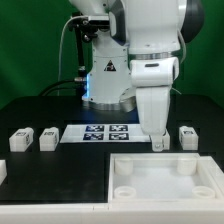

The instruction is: Assemble one leg

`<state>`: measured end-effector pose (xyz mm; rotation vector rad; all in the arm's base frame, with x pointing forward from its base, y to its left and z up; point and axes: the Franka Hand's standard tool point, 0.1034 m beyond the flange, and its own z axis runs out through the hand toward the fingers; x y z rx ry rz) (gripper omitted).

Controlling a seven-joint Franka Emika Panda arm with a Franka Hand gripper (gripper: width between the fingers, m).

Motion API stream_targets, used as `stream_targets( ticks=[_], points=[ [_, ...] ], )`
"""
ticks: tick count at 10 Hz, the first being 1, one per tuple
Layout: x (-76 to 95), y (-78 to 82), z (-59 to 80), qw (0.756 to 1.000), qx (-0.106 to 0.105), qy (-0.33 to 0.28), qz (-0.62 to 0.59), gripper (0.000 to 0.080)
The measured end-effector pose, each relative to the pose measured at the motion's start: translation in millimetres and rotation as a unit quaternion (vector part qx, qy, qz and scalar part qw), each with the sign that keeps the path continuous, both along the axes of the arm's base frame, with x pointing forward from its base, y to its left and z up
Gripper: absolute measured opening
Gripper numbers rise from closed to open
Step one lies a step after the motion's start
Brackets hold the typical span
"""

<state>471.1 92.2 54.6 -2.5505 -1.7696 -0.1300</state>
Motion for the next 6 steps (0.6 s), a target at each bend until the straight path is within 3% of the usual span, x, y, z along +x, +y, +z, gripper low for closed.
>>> stream_targets(
  ticks=[1,3,6],
  points=[
    [1.0,21.5,10.9,0.998,0.006,-0.003,-0.057,0.0648],
    [-3.5,47.2,11.6,0.981,0.019,0.003,-0.192,0.0648],
    [-8.9,52.7,10.3,0.937,0.036,0.02,-0.347,0.0648]
  ],
)
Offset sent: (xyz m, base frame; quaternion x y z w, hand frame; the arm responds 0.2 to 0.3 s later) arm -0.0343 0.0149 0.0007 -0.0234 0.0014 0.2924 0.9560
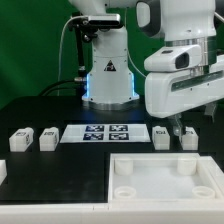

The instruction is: Assemble one leg

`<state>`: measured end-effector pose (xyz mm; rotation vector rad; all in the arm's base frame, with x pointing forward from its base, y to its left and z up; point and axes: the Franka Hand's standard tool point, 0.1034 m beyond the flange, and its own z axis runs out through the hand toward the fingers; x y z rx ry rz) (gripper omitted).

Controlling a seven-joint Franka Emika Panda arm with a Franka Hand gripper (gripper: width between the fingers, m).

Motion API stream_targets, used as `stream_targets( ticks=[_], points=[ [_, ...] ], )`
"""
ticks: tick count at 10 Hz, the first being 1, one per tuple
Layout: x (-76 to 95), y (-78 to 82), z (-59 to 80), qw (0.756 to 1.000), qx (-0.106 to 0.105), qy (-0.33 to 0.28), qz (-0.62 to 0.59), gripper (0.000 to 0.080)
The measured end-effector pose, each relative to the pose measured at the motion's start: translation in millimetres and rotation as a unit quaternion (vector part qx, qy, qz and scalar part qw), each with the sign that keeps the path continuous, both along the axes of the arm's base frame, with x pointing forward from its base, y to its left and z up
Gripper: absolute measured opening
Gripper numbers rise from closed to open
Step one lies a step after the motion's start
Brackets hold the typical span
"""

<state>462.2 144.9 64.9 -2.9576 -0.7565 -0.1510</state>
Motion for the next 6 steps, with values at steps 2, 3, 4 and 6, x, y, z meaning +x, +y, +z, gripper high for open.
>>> stream_targets(
  ticks=[2,3,4,6],
  points=[
    [-2.0,2.6,-0.9,0.994,0.015,0.015,-0.109,0.0648],
    [-10.5,4.2,-5.0,0.983,0.021,0.03,-0.18,0.0648],
    [-14.7,5.2,-8.3,0.972,0.025,0.042,-0.23,0.0648],
    [-19.1,4.7,-13.5,0.971,0.02,0.058,-0.23,0.0648]
  ],
)
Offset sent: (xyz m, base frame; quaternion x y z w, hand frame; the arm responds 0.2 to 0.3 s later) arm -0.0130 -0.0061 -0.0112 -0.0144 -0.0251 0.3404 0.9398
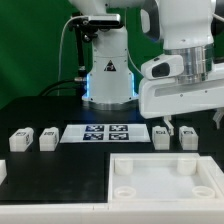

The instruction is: Assemble one leg

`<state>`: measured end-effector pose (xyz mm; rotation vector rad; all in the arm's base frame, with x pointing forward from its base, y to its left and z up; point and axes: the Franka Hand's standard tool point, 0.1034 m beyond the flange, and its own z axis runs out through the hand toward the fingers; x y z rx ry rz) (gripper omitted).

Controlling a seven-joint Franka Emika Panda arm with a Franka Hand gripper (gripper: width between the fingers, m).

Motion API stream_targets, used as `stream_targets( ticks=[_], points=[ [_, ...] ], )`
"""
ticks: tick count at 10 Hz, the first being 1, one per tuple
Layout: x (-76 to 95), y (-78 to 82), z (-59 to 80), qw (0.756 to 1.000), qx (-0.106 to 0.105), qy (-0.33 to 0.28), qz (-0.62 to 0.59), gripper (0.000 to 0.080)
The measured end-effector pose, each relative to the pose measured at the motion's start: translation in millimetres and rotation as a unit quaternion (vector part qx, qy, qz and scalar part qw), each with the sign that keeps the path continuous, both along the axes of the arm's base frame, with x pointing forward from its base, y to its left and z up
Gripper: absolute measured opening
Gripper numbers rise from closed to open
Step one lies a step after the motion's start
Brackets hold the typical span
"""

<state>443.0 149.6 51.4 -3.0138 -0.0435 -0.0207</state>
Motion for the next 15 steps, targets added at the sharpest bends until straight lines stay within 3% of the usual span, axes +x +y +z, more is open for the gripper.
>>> stream_targets(
  ticks=[2,4,5,8,11,13,15],
  points=[
    [-1.7,-0.4,-0.8,1.0,-0.001,0.009,0.002,0.0648],
    [-6.0,-0.3,0.8,0.994,-0.009,0.109,0.012,0.0648],
    [-17.8,3.4,0.2,0.983,-0.015,0.184,0.017,0.0648],
    [-22.8,9.8,-9.4,0.947,-0.018,0.32,0.022,0.0648],
    [-17.7,11.3,-14.7,0.94,-0.016,0.341,0.023,0.0648],
    [-33.4,16.3,-16.7,0.928,-0.036,0.371,-0.005,0.0648],
    [-42.6,19.6,-19.7,0.922,-0.043,0.385,-0.004,0.0648]
  ],
)
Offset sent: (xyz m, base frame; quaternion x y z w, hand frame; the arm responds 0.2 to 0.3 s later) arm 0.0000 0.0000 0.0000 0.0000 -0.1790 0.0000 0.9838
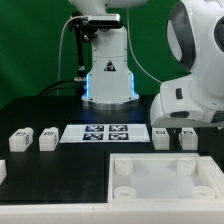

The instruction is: Assemble one leg

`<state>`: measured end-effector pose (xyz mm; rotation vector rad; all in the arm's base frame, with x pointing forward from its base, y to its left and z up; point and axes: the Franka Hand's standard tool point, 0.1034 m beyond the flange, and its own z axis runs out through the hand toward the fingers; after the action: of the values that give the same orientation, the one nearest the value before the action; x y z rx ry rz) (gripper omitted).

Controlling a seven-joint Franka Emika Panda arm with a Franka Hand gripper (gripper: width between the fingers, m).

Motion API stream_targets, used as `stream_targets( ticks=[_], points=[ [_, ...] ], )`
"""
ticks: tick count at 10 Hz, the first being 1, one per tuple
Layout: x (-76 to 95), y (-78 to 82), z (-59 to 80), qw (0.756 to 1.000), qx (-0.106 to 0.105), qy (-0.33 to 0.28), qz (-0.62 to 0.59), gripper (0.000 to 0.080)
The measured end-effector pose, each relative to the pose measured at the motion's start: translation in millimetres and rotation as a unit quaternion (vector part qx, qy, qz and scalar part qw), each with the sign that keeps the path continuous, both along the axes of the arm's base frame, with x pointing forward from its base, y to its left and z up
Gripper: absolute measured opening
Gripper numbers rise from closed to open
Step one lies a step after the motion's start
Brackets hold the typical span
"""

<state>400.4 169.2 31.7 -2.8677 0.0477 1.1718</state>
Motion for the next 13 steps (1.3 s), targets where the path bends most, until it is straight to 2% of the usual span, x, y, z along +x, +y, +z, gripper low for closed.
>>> stream_targets(
  ticks=[5,7,8,9,10,13],
  points=[
    [-7.0,1.2,-14.7,1.0,0.001,0.003,0.0,0.0648],
    [-7.3,1.2,-14.9,1.0,0.001,0.003,0.0,0.0647],
    [-7.4,1.2,-14.9,1.0,0.001,0.003,0.0,0.0499],
    [-7.5,1.2,-15.0,1.0,0.001,0.003,0.0,0.0499],
    [-7.6,1.2,-15.1,1.0,0.001,0.003,0.0,0.0333],
    [-7.6,1.2,-15.0,1.0,0.001,0.003,0.0,0.0288]
  ],
)
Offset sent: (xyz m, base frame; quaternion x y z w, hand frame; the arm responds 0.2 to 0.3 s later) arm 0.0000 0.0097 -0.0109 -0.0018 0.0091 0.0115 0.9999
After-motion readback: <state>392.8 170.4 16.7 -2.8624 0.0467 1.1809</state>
